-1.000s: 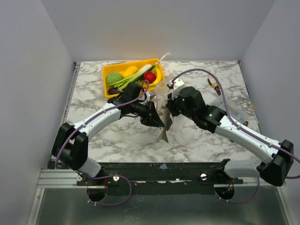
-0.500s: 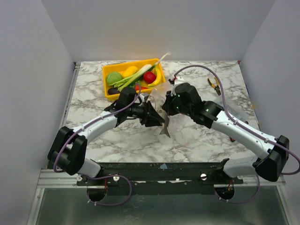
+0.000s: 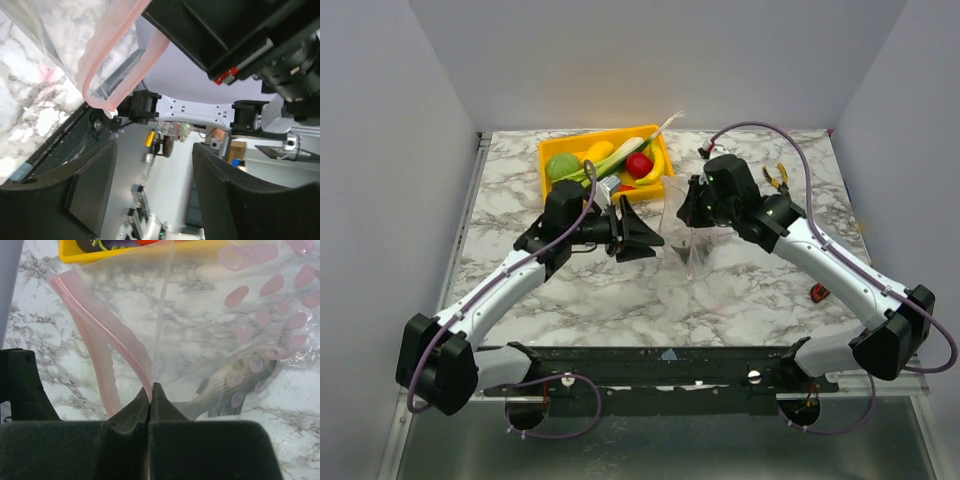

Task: Place the food in the zip-top bag and seal the zipper
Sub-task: Place the fake fish in the zipper food storage bag, then move the bin to the center of the board.

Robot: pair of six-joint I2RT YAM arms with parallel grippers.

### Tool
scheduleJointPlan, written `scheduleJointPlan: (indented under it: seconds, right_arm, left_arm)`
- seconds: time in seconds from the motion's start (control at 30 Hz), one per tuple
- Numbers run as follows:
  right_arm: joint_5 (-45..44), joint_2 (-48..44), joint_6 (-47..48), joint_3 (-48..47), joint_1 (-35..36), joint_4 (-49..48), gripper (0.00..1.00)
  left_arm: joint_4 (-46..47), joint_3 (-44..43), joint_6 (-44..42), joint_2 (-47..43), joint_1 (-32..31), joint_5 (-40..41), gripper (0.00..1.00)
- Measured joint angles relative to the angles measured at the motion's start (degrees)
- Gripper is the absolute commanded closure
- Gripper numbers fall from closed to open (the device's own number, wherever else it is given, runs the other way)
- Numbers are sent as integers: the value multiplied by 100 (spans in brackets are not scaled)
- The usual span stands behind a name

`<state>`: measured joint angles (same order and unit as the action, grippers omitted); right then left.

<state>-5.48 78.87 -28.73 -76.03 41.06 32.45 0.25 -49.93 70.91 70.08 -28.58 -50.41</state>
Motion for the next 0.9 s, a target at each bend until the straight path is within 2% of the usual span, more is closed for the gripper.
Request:
scheduleJointPlan:
  seconds: [0.07, 0.13, 0.2, 0.4, 0.63, 0.9]
  right_arm:
    - [26, 11, -20, -168, -57, 127, 100]
    - [26, 7, -24, -369, -103, 236, 100]
    - [26, -22, -37, -575, -129, 348, 100]
    - [11, -317, -92, -1075, -142, 608, 99]
    - [-546, -719, 24, -1414, -142, 1147, 100]
    - [-1322, -1311, 330, -1757, -142, 2308, 99]
  left_arm:
    - [-260, -72, -367, -212, 39, 101, 34]
    - [-658, -262, -894, -459, 50, 334, 26]
    - [-1008, -487, -1434, -730, 50, 664, 22]
    - [-1622, -890, -2643, -1655, 87, 2253, 16]
    - [-1572, -737, -2868, -1794, 210, 3768, 16]
    - [-1344, -651, -2802, -1353, 313, 3958, 17]
